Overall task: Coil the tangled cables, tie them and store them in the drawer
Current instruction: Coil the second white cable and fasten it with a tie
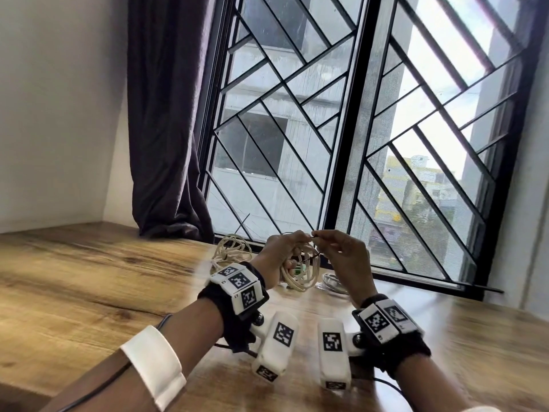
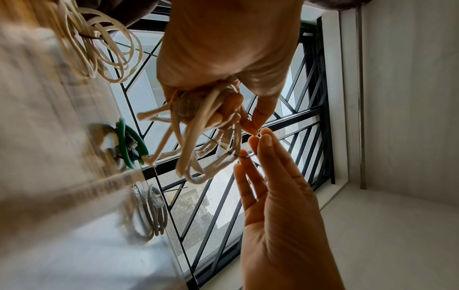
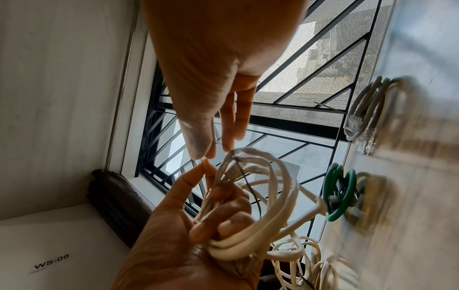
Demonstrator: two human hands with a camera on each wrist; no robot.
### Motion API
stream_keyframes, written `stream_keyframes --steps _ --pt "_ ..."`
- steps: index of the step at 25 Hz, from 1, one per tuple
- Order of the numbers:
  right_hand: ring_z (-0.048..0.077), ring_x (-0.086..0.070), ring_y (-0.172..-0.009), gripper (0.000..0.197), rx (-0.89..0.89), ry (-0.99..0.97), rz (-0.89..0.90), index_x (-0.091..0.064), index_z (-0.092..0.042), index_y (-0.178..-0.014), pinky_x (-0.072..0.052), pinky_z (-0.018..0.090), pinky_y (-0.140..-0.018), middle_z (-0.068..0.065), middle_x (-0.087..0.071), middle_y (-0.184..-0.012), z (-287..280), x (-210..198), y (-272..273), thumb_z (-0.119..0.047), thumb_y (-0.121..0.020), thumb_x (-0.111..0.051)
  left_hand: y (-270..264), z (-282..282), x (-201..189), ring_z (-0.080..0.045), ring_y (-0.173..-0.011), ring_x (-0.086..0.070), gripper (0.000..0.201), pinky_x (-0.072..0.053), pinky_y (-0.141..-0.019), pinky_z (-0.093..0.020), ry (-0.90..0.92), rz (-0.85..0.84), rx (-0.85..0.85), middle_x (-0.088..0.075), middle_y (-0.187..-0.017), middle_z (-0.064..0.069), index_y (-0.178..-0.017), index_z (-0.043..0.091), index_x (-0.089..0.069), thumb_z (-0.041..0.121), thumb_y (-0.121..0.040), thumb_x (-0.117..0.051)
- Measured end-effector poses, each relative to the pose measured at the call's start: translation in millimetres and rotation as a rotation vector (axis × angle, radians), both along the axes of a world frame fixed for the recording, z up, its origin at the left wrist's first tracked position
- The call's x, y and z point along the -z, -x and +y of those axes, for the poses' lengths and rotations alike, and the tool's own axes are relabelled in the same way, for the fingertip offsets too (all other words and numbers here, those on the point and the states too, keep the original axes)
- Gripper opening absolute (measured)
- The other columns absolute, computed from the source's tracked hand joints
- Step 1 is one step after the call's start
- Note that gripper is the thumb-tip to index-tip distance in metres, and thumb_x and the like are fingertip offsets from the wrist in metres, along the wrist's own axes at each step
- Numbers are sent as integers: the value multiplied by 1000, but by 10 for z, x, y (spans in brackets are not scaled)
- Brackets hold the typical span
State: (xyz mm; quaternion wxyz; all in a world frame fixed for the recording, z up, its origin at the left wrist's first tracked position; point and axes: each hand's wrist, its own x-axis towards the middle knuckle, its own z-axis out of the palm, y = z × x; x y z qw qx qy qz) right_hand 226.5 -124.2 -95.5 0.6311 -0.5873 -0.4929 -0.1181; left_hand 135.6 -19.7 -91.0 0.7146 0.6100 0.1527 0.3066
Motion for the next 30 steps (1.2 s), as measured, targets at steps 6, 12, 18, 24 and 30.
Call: stream_keyframes --steps 6,12,18,24,30 --pt "-3 -60 -62 15 -8 -18 18 -72 -22 -85 -43 8 -58 -5 -71 -77 13 7 -21 -9 -80 -70 26 5 -6 -8 -41 -29 22 -28 -38 -15 28 -30 28 -41 -56 5 -66 16 -55 29 -78 -68" --pt "4 -65 -68 12 -31 -18 8 -73 -18 -87 -47 9 -59 -1 -72 -80 11 15 -28 -8 -80 -70 36 -54 -29 -9 -44 -29 23 -27 -36 -13 -5 -25 10 -41 -58 3 -65 16 -56 28 -83 -64" --pt "7 -64 -68 19 -71 -70 53 -71 -25 -82 -47 13 -60 -1 -72 -77 38 29 -39 -7 -80 -70 31 -23 -16 -7 -40 -27 19 -25 -37 -14 -1 -42 17 -43 -58 4 -68 17 -58 28 -82 -66" --pt "16 -65 -70 20 -98 -67 75 -72 -23 -82 -52 19 -64 0 -73 -74 40 38 -40 -4 -80 -69 31 -28 -22 -7 -39 -27 20 -24 -39 -15 -5 -29 13 -42 -56 5 -66 17 -58 27 -81 -65" --pt "3 -63 -61 18 -96 -63 50 -71 -20 -83 -46 11 -56 -10 -71 -68 24 29 -11 -3 -80 -68 32 -59 -33 -7 -38 -27 22 -24 -39 -15 -34 -36 -9 -38 -57 3 -67 16 -55 26 -84 -63"
